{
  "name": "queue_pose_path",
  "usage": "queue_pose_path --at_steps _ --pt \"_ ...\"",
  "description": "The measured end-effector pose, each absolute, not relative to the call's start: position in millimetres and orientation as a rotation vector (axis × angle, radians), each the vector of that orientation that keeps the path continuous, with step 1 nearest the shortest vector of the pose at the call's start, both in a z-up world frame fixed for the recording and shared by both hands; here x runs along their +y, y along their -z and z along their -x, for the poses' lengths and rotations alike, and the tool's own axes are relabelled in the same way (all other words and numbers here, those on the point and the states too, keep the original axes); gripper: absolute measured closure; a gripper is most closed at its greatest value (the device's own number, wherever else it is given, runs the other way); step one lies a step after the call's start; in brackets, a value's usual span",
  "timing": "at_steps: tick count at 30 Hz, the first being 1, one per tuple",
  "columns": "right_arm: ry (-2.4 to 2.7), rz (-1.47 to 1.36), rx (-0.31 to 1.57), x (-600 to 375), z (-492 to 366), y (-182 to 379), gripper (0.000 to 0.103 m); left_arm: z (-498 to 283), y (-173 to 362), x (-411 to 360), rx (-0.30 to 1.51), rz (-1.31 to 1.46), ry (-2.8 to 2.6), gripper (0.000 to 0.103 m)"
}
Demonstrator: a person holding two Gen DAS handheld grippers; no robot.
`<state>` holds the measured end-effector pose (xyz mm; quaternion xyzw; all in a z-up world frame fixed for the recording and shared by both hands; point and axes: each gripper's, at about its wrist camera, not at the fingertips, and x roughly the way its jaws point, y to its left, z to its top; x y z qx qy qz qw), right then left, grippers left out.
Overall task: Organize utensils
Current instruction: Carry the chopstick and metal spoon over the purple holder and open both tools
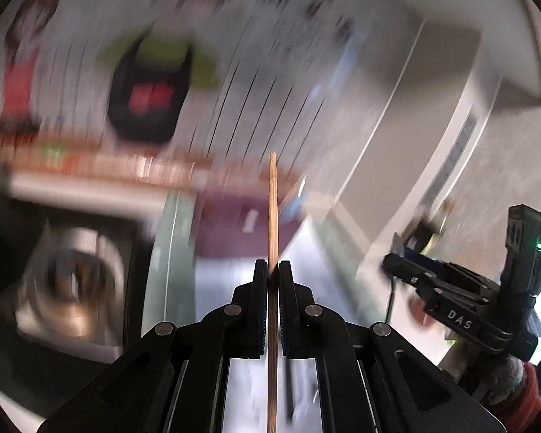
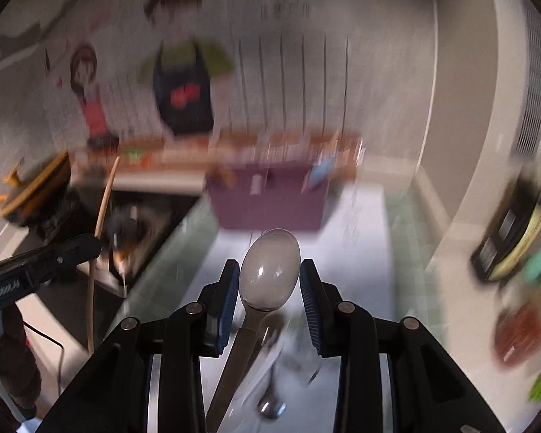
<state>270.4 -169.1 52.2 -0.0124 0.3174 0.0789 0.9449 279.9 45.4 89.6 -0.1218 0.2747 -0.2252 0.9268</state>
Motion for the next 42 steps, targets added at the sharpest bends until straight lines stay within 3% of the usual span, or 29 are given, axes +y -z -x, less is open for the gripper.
queue_pose_path --at_steps 5,10,23,35,38,42 --pt "-0.104 0.094 0.345 -183 -291 -165 0.071 -313 -163 29 0.319 0.241 0.418 0.097" --pt "-0.072 0.126 0.199 -192 -337 -194 0.071 -364 -162 3 0.268 0.253 0.296 0.097" --pt "-0.197 0.156 0.314 -194 -483 -95 0.071 -472 -64 -32 0.267 0.202 0.07 0.097" --pt "-0.256 0.19 0.383 -183 -528 -26 0.071 -500 -8 -27 0.352 0.246 0.055 0.097" --pt "-0.316 0.162 0.487 -181 -535 -8 0.07 -497 3 -28 0.404 0.256 0.086 0.093" --pt "-0.367 0.096 0.589 -189 -530 0 0.069 -482 -1 -23 0.458 0.257 0.111 0.077"
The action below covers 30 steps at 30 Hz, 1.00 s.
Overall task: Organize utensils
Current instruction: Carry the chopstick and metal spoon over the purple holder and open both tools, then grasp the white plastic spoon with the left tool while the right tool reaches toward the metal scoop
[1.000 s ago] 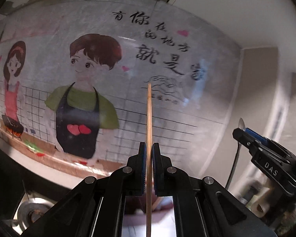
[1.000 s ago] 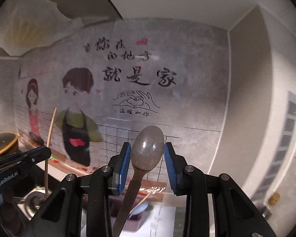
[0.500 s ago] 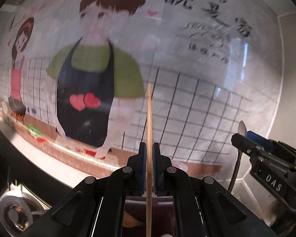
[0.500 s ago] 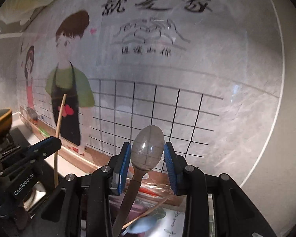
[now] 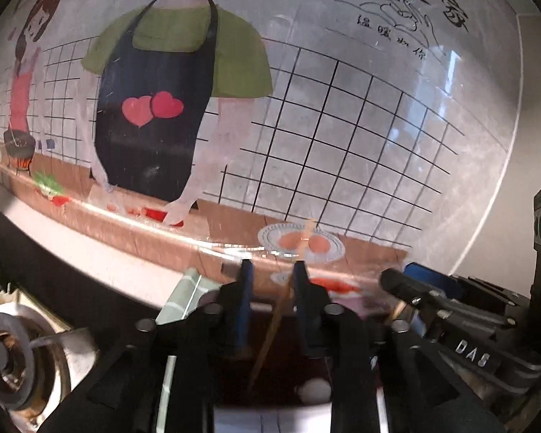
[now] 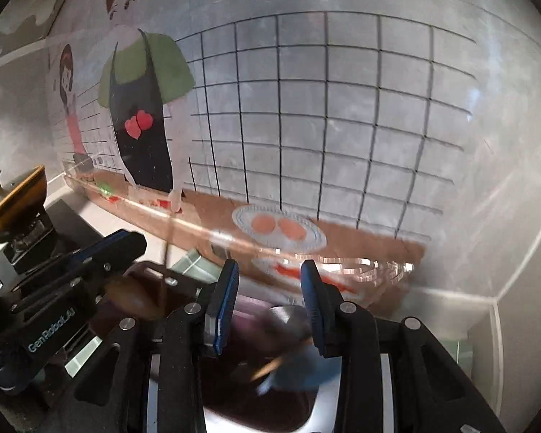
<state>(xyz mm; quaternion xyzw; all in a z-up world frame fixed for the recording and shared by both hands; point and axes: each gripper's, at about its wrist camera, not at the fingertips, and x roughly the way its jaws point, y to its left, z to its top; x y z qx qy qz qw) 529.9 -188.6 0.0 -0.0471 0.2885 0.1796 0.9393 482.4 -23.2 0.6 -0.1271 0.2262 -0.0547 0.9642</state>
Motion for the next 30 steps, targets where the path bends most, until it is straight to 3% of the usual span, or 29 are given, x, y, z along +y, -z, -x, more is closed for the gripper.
queue_pose_path --at_steps 12,30 --pt "-0.407 -0.017 0.758 -207 -429 -17 0.065 -377 -20 19 0.663 0.195 0.162 0.073" --pt "-0.153 -0.031 0.947 -204 -267 55 0.065 -236 71 7 0.867 0.06 0.437 0.072"
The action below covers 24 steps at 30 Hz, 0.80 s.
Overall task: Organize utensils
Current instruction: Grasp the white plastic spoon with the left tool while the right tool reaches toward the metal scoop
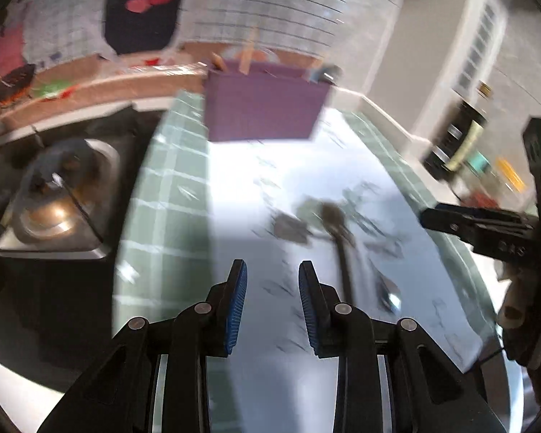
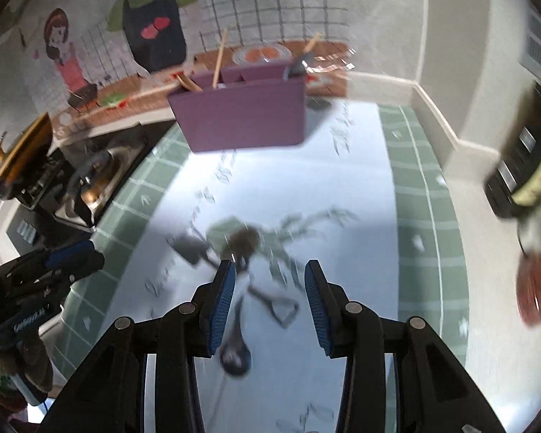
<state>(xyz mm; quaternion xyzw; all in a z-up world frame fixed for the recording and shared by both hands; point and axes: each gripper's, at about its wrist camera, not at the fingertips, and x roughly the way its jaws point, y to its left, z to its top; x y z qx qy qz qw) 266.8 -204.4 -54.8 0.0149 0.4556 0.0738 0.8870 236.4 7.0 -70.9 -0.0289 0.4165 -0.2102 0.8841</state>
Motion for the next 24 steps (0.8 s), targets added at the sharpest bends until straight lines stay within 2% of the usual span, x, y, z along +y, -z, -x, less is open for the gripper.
queue_pose_path --at_steps 8,18,24 --pt "-0.096 -0.02 0.96 -234 -228 64 0.065 -205 81 -48 0.906 0.01 0.575 0.073" --pt "-0.164 -0.101 0.958 -270 -208 87 0.065 -244 102 -95 1.043 -0.002 0.482 0.085" --pt "-0.204 -0.074 0.941 -274 -207 92 0.065 -255 110 -106 1.079 -0.043 0.412 0.086"
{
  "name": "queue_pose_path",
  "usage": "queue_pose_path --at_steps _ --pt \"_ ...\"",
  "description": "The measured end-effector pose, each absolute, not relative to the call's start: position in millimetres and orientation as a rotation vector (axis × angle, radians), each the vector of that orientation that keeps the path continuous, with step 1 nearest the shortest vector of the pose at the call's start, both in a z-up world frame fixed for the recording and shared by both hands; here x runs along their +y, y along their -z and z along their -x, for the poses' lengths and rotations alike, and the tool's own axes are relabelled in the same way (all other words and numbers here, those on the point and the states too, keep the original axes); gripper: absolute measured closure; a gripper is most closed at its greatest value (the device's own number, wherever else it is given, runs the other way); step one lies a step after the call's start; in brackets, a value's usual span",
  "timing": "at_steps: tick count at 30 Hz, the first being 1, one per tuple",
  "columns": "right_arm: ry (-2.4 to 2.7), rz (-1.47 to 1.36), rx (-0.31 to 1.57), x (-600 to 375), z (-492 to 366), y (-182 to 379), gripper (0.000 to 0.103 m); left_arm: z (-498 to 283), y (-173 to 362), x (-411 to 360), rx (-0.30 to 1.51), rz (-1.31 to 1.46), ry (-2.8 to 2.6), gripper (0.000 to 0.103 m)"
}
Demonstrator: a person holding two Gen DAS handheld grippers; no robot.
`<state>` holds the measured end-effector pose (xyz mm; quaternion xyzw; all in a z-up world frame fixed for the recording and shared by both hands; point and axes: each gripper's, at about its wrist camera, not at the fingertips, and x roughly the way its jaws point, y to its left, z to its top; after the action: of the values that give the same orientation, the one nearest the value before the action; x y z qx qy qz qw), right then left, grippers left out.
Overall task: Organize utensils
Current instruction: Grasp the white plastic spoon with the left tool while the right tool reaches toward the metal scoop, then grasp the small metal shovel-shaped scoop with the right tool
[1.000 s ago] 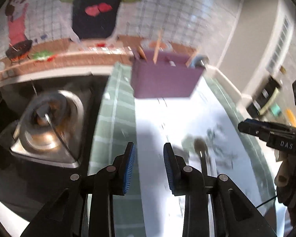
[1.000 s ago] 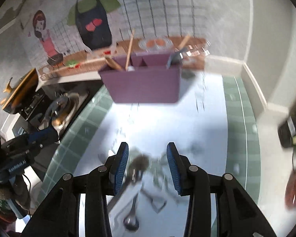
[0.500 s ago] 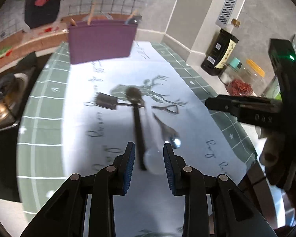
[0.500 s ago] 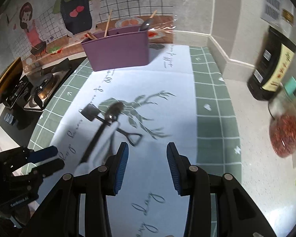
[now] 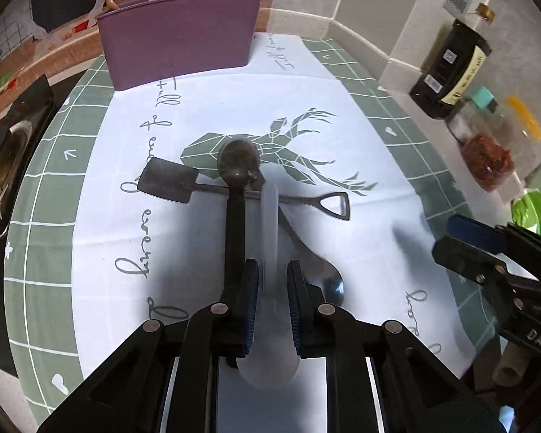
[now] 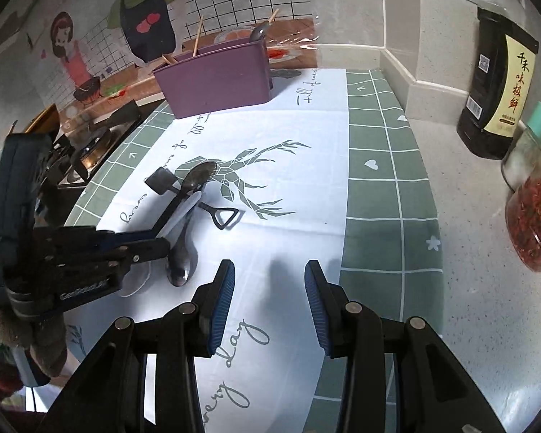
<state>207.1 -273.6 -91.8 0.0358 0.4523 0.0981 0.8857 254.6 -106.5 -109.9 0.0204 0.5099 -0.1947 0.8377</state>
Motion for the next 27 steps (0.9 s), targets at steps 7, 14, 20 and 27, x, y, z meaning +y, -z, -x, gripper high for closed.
queue_pose_path --at_steps 7,14,20,27 --pt "-0.221 -0.088 0.944 -284 -207 94 0.065 -264 112 -108 1.089 -0.043 0.375 0.086" --pt "-0.235 -0.093 0.946 -289 -208 93 0.065 -258 97 -86 1.043 0.065 0.351 0.094" --pt "-0.318 -0.029 0.965 -269 -221 93 0.065 -233 64 -25 0.931 0.194 0.261 0.094" --pt "-0.52 0.125 0.994 -203 -257 88 0.065 -211 50 32 0.87 0.352 0.175 0.094"
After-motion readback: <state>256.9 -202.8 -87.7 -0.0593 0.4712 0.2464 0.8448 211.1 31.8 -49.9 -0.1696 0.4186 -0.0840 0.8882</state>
